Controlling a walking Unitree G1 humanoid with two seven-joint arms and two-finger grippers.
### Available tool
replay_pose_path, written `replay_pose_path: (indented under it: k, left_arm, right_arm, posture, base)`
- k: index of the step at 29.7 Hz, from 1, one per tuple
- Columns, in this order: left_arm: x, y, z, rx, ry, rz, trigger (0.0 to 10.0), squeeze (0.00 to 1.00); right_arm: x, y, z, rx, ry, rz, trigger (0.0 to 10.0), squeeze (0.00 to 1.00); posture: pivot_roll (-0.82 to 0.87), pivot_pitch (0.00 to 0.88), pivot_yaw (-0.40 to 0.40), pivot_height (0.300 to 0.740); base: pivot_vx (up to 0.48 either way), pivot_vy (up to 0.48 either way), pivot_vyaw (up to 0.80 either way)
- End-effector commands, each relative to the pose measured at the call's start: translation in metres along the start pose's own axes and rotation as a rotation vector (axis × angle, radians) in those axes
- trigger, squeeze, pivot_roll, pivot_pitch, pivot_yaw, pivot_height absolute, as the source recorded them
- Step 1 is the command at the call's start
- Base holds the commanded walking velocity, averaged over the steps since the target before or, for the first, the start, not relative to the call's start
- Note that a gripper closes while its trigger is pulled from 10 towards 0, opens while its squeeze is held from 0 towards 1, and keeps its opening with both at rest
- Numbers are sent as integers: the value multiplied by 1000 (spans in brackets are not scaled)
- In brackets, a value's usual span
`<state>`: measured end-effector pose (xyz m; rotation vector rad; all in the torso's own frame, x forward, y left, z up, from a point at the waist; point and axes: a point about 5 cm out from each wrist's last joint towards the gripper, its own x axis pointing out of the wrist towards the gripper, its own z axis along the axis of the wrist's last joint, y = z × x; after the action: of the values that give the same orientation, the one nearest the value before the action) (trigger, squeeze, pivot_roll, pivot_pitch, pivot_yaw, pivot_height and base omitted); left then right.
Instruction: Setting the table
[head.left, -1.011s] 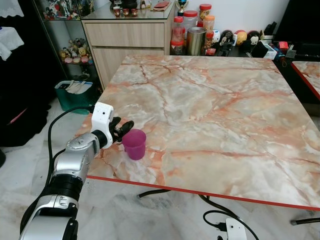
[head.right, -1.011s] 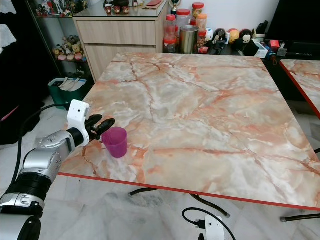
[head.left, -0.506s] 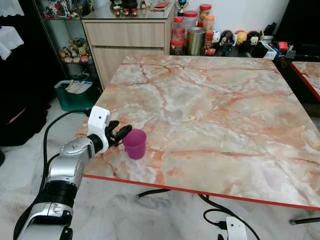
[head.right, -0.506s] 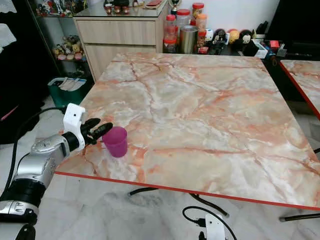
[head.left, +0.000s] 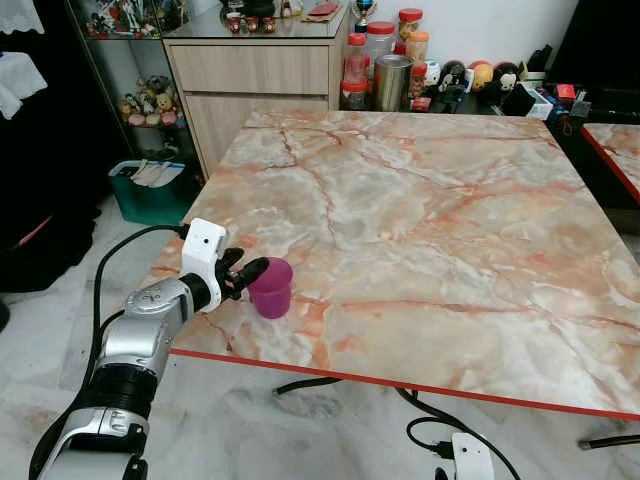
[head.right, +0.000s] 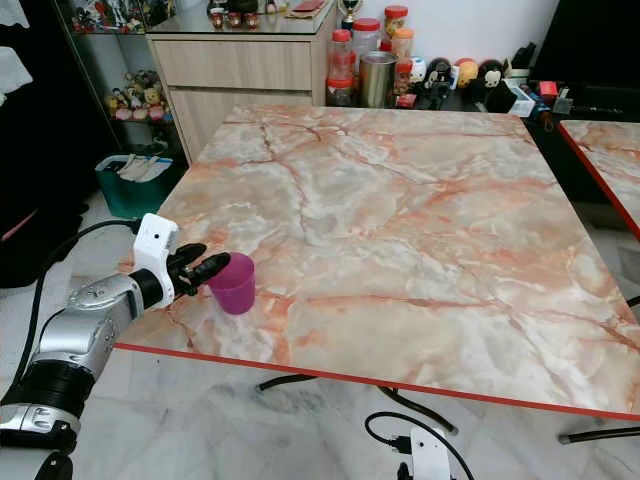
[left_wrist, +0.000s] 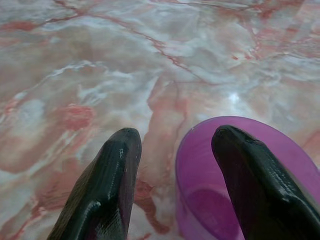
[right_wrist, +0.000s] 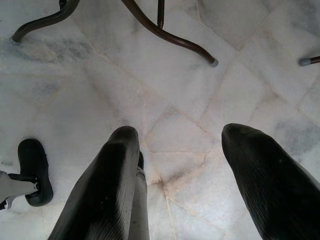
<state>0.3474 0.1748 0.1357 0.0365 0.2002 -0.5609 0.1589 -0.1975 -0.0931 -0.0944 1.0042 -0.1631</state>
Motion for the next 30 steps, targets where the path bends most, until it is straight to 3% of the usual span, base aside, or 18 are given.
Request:
replay_pose_path:
  k: [1,27,28,29,30]
  left_arm:
    - [0,-1,1,13,6,-9,10000,0]
    - [2,-6,-4,26,44,-42,10000,0]
    - [2,-6,-4,25,43,-41,9176,0]
    - [2,-6,-3,26,43,-41,4784,0]
    - [2,-6,-3,26,43,-41,4784,0]
  right_arm:
    - [1,1,3,2,-2,4,10000,0]
    - [0,3,1,8,4,6,10000,0]
    - [0,3,1,7,4,6,10000,0]
    - [0,3,0,8,5,6,10000,0]
    - [0,3,0,8,5,6,10000,0]
  posture:
    - [37,0,8,719]
    - [37,0,15,719]
    - [37,0,15,719]
    - [37,0,15,719]
    - [37,0,15,719]
  base:
    - [0,0,0]
    - [0,0,0]
    - [0,0,0]
    - [0,0,0]
    - [0,0,0]
